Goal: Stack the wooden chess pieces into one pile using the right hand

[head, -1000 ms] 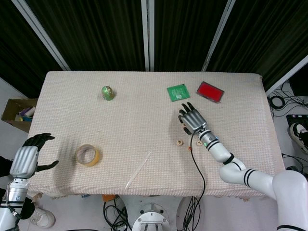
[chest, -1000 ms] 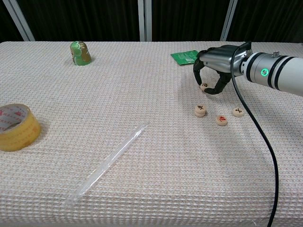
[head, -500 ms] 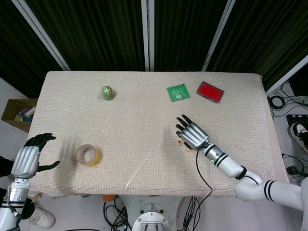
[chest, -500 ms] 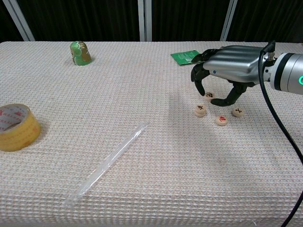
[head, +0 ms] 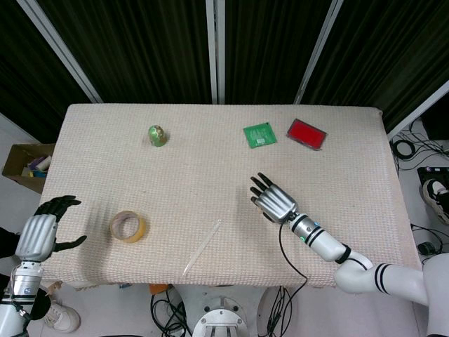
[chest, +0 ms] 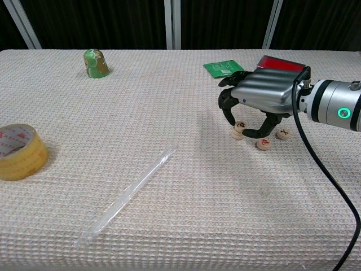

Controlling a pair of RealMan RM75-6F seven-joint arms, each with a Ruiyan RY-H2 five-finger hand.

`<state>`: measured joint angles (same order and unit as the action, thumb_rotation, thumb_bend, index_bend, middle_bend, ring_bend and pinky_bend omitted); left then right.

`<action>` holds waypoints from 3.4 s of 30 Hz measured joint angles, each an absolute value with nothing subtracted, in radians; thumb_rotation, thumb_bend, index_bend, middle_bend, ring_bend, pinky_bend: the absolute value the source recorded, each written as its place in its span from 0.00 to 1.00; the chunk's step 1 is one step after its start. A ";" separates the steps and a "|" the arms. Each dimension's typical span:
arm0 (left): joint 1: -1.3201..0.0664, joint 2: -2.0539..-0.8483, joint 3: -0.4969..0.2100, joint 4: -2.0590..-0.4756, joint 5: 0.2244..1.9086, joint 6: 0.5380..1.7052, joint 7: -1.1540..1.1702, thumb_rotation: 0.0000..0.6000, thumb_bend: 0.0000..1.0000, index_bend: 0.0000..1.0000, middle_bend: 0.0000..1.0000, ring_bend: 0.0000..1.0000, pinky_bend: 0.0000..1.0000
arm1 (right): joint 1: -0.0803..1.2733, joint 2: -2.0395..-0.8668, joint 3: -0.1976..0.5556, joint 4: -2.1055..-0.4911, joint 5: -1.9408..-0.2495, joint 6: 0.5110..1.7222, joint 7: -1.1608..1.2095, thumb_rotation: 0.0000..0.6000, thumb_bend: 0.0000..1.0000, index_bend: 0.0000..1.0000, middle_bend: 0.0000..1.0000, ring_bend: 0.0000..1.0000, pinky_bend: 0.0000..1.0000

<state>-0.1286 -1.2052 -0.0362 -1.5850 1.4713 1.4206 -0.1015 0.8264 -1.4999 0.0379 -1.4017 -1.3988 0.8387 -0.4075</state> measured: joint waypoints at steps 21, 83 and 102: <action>-0.132 -1.202 -0.034 -1.585 1.470 1.408 -0.114 1.00 0.00 0.27 0.19 0.17 0.21 | 0.825 -1.508 0.042 -1.391 -1.397 0.835 -0.413 1.00 0.34 0.50 0.23 0.00 0.00; -0.147 -1.194 -0.030 -1.602 1.488 1.395 -0.113 1.00 0.00 0.27 0.19 0.17 0.21 | 0.630 -1.453 -0.026 -1.444 -1.416 0.991 -0.268 1.00 0.23 0.40 0.21 0.00 0.00; -0.138 -1.193 -0.024 -1.587 1.487 1.403 -0.130 1.00 0.00 0.27 0.19 0.17 0.21 | 0.660 -1.514 0.011 -1.383 -1.407 0.927 -0.277 1.00 0.29 0.43 0.21 0.00 0.00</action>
